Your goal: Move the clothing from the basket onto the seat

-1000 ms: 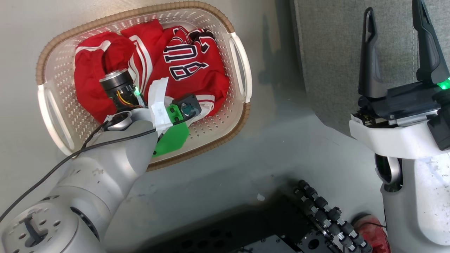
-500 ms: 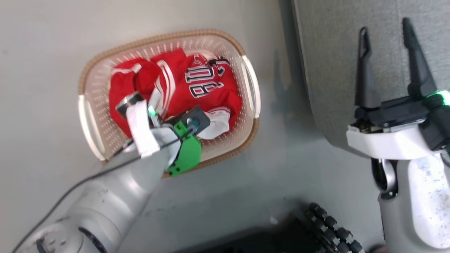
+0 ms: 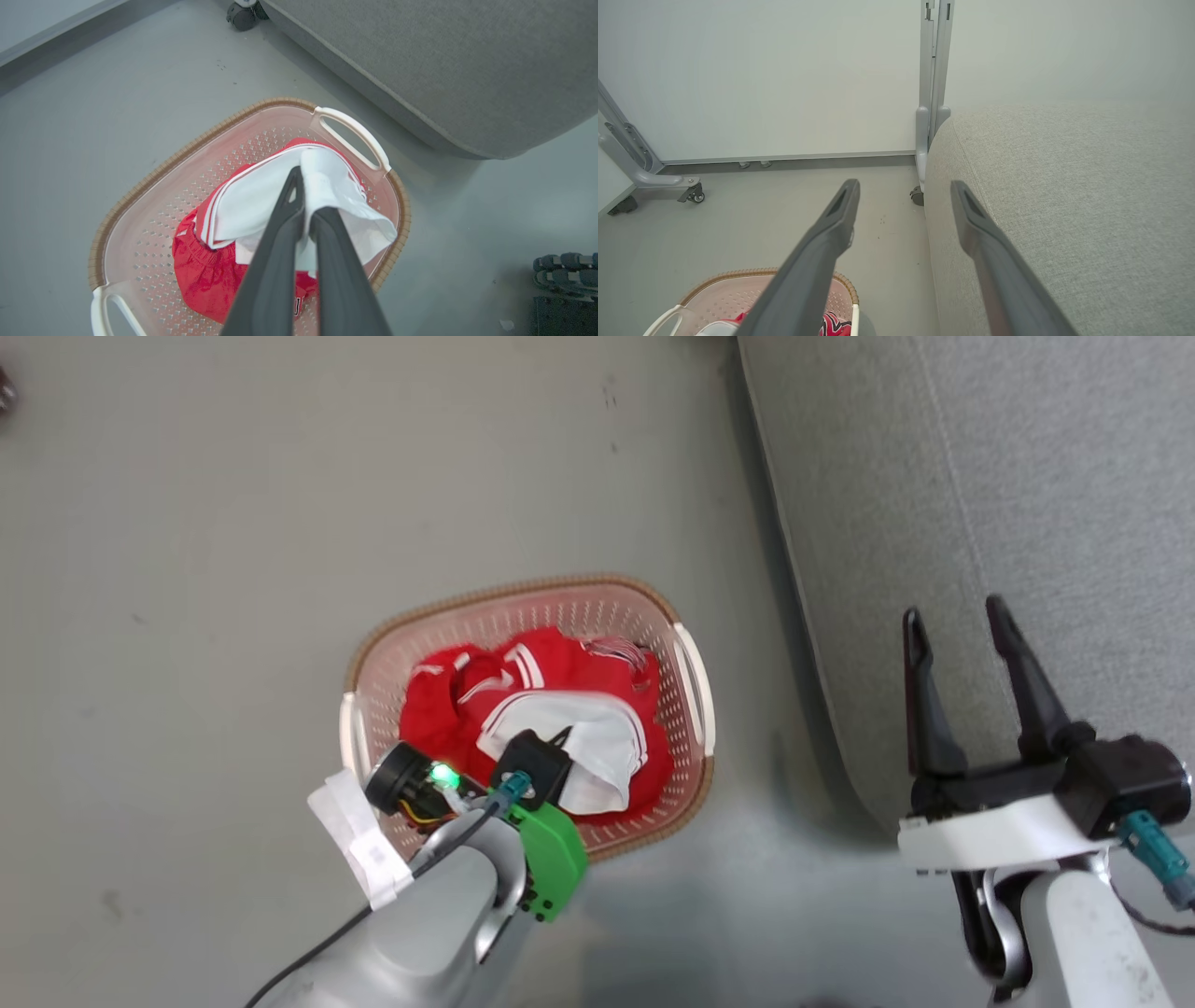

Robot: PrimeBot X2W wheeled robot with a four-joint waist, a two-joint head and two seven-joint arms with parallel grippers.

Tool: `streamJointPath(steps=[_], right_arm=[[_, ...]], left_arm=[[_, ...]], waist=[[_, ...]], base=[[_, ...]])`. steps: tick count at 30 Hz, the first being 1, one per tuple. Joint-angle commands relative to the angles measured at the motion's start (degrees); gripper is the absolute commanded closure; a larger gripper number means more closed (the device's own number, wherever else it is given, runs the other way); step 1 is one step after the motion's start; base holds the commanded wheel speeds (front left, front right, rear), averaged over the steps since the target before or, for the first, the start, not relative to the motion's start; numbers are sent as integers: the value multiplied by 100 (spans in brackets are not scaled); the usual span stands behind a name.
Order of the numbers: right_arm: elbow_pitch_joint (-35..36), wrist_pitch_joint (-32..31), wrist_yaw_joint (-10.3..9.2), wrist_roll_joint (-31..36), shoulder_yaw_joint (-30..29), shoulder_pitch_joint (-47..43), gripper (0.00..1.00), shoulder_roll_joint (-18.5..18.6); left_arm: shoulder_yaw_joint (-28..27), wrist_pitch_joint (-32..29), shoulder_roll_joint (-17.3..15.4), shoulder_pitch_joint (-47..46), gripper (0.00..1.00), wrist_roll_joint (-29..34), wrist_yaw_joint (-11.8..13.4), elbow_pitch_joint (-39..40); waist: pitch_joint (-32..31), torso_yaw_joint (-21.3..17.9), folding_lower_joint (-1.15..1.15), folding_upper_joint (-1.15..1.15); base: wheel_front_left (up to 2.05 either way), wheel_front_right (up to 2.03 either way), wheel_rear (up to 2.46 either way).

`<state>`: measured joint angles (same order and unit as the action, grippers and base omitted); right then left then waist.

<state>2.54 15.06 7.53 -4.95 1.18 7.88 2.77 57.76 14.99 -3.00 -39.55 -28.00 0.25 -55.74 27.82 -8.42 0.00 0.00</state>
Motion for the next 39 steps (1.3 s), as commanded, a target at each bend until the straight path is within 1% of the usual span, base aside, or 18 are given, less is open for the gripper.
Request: streamJointPath(steps=[1,3,5,9,13,14,19,22,26,32,36,39], right_arm=[[-62,19,-7,-64,25,-204,0,21],[-183,19,-8,-280,141,-445,0,19],[-257,19,-8,-334,279,-618,0,20],[-405,19,-8,-378,514,-995,0,21],[-494,19,-8,-321,740,-1278,0,23],[-503,19,-8,-378,793,-1338,0,21],[-525,19,-8,-521,997,-1404,0,22],[-524,19,-8,-578,1047,-1395,0,19],[-432,19,-6,-701,1333,-1397,0,18],[-453,18,-6,-468,1719,-1325,0,18],[-449,19,-6,-278,1855,-1190,0,70],[-557,19,-6,-153,1905,-1125,0,121]], left_arm=[[-72,19,-69,203,100,86,126,258],[-239,21,-212,466,100,187,300,749],[-414,15,-336,682,100,275,457,1214],[-787,16,-539,1155,100,448,655,2062],[-1160,17,-683,1513,100,604,791,2763],[-1221,16,-710,1597,100,638,774,2924],[-1567,18,-752,1733,100,803,824,3625],[-1713,17,-750,1744,100,860,777,3948],[-1841,17,-704,1769,100,896,666,4309],[-1945,17,-598,1658,100,934,474,4730],[-1942,18,-531,1564,100,915,372,4925],[-1931,18,-429,1576,100,785,300,5071]], waist=[[-1175,399,0,0],[-1460,424,0,0],[-1714,431,0,0],[-2182,434,0,0],[-2559,404,0,0],[-2620,398,0,0],[-2715,409,0,0],[-2745,424,0,0],[-2822,472,0,0],[-2890,600,0,0],[-2910,689,0,0],[-2939,747,0,0]], base=[[0,0,0],[0,0,0],[0,0,0],[0,0,0],[0,0,0],[0,0,0],[0,0,0],[0,0,0],[0,0,0],[0,0,0],[0,0,0],[0,0,0]])
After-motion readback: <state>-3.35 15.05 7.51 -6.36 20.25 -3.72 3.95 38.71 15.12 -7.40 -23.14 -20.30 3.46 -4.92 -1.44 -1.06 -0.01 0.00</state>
